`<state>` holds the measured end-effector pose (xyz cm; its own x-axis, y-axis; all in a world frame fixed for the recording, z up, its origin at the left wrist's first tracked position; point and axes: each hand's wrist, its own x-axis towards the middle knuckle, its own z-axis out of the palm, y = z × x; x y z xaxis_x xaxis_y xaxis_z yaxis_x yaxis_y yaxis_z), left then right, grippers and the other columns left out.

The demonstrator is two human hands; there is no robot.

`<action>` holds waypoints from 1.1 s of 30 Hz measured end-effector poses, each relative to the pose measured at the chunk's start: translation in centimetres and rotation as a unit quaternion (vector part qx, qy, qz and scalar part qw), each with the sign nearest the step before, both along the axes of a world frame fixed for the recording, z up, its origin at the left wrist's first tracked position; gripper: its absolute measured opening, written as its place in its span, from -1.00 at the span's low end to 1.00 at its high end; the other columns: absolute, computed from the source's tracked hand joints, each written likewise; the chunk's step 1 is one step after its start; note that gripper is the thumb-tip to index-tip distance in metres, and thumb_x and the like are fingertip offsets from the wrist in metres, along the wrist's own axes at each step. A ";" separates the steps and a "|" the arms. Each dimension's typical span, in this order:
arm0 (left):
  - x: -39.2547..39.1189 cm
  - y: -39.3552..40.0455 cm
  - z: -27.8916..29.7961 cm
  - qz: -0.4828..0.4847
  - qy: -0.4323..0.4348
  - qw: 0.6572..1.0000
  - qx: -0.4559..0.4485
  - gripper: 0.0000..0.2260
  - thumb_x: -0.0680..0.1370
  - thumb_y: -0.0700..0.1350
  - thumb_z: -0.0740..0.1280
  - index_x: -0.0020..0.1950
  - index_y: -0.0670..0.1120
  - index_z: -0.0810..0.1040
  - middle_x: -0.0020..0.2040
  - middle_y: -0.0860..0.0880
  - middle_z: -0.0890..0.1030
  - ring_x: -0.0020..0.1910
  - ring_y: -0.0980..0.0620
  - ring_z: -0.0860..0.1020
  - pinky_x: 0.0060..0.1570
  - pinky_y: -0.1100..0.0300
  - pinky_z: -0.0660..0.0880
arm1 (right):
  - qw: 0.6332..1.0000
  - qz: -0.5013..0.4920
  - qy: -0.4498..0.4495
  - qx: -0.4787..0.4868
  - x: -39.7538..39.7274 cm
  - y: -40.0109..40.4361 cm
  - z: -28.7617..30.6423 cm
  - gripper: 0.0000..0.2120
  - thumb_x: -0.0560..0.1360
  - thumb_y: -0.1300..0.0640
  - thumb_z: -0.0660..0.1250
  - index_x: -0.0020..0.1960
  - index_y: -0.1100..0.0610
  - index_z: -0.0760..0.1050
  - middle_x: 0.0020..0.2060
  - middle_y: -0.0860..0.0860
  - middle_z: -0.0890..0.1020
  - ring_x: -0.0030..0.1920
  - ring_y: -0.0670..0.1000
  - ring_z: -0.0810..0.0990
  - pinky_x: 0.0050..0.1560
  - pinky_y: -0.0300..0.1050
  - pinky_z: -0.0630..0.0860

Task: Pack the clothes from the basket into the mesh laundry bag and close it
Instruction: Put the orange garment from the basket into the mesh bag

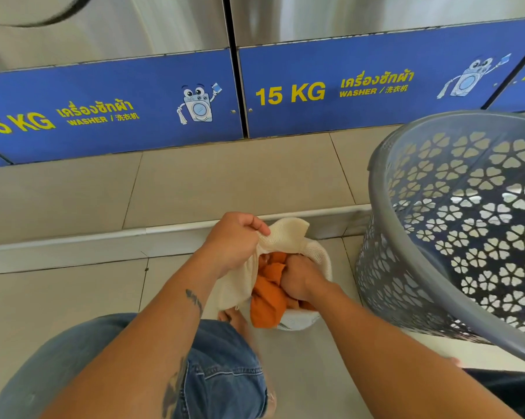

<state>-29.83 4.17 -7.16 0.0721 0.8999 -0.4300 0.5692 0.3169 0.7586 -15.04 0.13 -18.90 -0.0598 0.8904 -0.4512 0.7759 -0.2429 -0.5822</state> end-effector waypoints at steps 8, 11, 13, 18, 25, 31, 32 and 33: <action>0.2 0.6 0.7 0.068 0.005 0.996 0.062 -0.61 0.43 -0.36 0.12 -0.13 0.04 0.65 0.00 0.02 0.67 -0.52 0.09 0.39 -0.51 0.29 0.29 | 0.968 -0.096 0.039 0.229 0.4 -3.5 4.6 -0.66 0.50 0.11 0.24 0.27 -0.01 0.45 0.19 -0.05 0.54 0.18 0.02 0.50 0.18 -0.01 0.46; 0.1 0.2 1.0 0.066 0.010 0.996 0.064 -0.61 0.42 -0.35 0.13 -0.13 0.05 0.65 0.04 0.01 0.68 -0.43 0.08 0.47 -0.51 0.31 0.31 | 0.930 -0.014 0.024 0.366 -1.0 -7.6 5.7 -0.74 0.49 0.13 0.26 0.16 -0.02 0.52 0.14 -0.09 0.54 0.16 -0.02 0.49 0.21 -0.04 0.41; 0.2 0.0 1.3 0.062 0.009 0.996 0.065 -0.62 0.44 -0.34 0.14 -0.13 0.05 0.66 0.03 0.03 0.69 -0.37 0.07 0.53 -0.46 0.28 0.37 | 0.935 0.074 0.001 0.347 -2.1 -8.8 4.8 -0.71 0.54 0.00 0.17 0.19 -0.03 0.56 0.22 -0.06 0.55 0.28 0.04 0.47 0.33 0.04 0.37; 0.2 -0.9 1.6 0.016 0.033 0.998 0.048 -0.58 0.43 -0.36 0.10 -0.16 0.05 0.66 0.01 -0.02 0.68 -0.23 -0.01 0.56 -0.29 0.20 0.44 | 0.959 0.158 -0.115 0.206 -2.0 -6.8 2.1 -0.45 0.53 -0.09 0.04 0.53 -0.13 0.19 0.54 -0.02 0.26 0.52 0.17 0.19 0.48 0.25 0.13; 0.0 -0.5 1.6 0.004 0.048 0.998 0.043 -0.57 0.43 -0.39 0.09 -0.17 0.03 0.65 0.02 0.00 0.65 -0.34 -0.01 0.49 -0.41 0.22 0.37 | 0.977 0.094 -0.018 0.192 0.7 -3.0 1.2 -0.73 0.56 0.10 0.18 0.23 -0.03 0.49 0.20 -0.10 0.56 0.19 -0.03 0.47 0.11 -0.11 0.38; 0.9 0.3 0.6 -0.018 0.007 1.000 0.001 -0.58 0.45 -0.36 0.10 -0.16 0.00 0.69 -0.01 -0.05 0.67 -0.21 -0.15 0.59 -0.26 0.13 0.46 | 0.988 0.089 -0.121 0.047 -1.8 1.7 0.1 -0.62 0.60 -0.07 0.10 0.39 -0.09 0.39 0.35 0.00 0.53 0.35 0.16 0.47 0.28 0.17 0.41; 0.7 0.6 0.3 0.003 0.001 1.000 -0.005 -0.58 0.44 -0.36 0.10 -0.18 0.01 0.69 -0.03 -0.07 0.68 -0.19 -0.17 0.62 -0.25 0.09 0.52 | 0.987 0.101 -0.127 0.020 -2.1 2.2 0.1 -0.58 0.61 -0.10 0.07 0.43 -0.08 0.36 0.41 0.02 0.47 0.41 0.18 0.40 0.37 0.22 0.33; 0.5 0.9 0.0 0.028 -0.004 1.000 -0.008 -0.58 0.44 -0.36 0.10 -0.19 0.02 0.69 -0.05 -0.08 0.69 -0.16 -0.19 0.64 -0.21 0.03 0.58 | 0.984 0.120 -0.134 -0.003 -2.3 2.6 -0.1 -0.54 0.62 -0.13 0.03 0.48 -0.06 0.32 0.46 0.03 0.41 0.47 0.19 0.32 0.44 0.24 0.25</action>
